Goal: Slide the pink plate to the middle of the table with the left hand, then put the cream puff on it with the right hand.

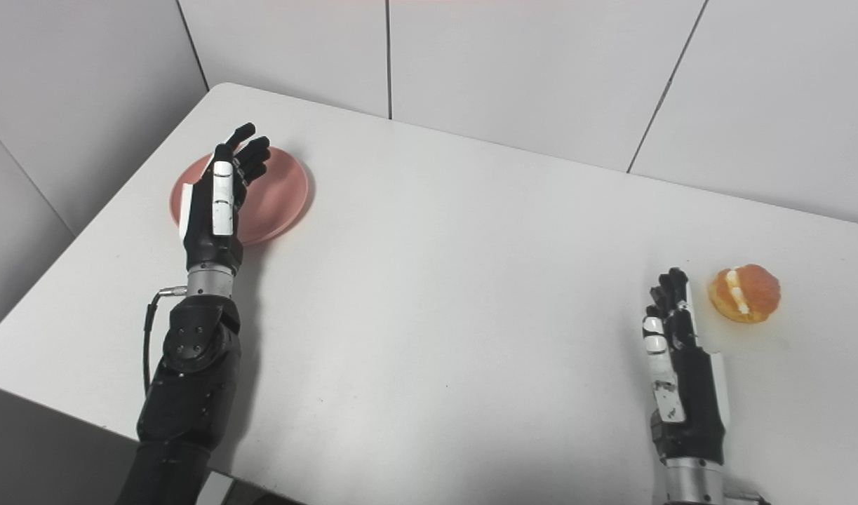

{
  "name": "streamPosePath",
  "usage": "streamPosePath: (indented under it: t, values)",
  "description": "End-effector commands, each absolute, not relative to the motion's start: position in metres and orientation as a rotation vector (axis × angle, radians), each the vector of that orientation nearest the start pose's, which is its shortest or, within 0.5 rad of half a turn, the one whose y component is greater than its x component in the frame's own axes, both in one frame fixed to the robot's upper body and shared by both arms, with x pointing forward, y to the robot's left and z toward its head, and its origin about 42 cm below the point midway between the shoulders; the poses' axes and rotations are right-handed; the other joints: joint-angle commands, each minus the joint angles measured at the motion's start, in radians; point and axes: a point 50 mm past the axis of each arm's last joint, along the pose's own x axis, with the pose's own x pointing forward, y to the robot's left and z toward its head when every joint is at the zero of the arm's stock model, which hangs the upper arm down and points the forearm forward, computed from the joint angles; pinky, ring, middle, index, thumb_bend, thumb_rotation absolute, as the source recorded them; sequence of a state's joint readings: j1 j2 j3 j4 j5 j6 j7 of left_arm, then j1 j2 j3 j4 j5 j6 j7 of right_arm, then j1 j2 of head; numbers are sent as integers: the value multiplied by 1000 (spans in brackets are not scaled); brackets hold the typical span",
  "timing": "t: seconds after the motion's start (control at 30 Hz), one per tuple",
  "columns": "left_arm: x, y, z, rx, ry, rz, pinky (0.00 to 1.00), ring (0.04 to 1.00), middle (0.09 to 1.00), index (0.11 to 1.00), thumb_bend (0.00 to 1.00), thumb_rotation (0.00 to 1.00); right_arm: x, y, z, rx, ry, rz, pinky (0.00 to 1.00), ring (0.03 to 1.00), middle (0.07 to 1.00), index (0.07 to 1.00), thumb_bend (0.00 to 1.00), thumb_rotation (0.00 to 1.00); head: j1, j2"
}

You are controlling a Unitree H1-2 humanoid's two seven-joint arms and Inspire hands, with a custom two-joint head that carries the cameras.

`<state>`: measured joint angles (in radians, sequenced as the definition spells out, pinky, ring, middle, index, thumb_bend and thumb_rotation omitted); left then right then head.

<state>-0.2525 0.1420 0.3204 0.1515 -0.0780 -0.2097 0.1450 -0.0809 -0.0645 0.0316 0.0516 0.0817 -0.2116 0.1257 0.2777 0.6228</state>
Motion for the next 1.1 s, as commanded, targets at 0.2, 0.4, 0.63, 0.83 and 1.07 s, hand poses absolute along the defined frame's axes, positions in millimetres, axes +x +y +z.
streamPosePath:
  t: [0.2,0.4,0.63,0.83,1.07]
  values:
    - [362,365,194,30,-468,527,710,708,707,698,755,1000,304,-211,115,11,-232,179,1000,1000,1000,1000,574,834,1,-1]
    - [364,376,204,36,-487,566,704,712,718,713,775,1000,302,-212,115,-1,-232,178,1000,1000,1000,1000,566,843,3,0]
    - [367,398,208,42,-506,616,703,713,713,715,812,1000,303,-213,115,9,-226,175,1000,1000,1000,1000,555,836,9,-1]
    - [369,418,200,29,-482,709,693,700,700,703,824,1000,303,-214,115,2,-228,179,1000,1000,1000,1000,540,850,17,-5]
    - [368,439,189,41,-458,744,714,690,692,697,835,1000,303,-217,113,-12,-230,176,1000,1000,1000,1000,555,864,20,-8]
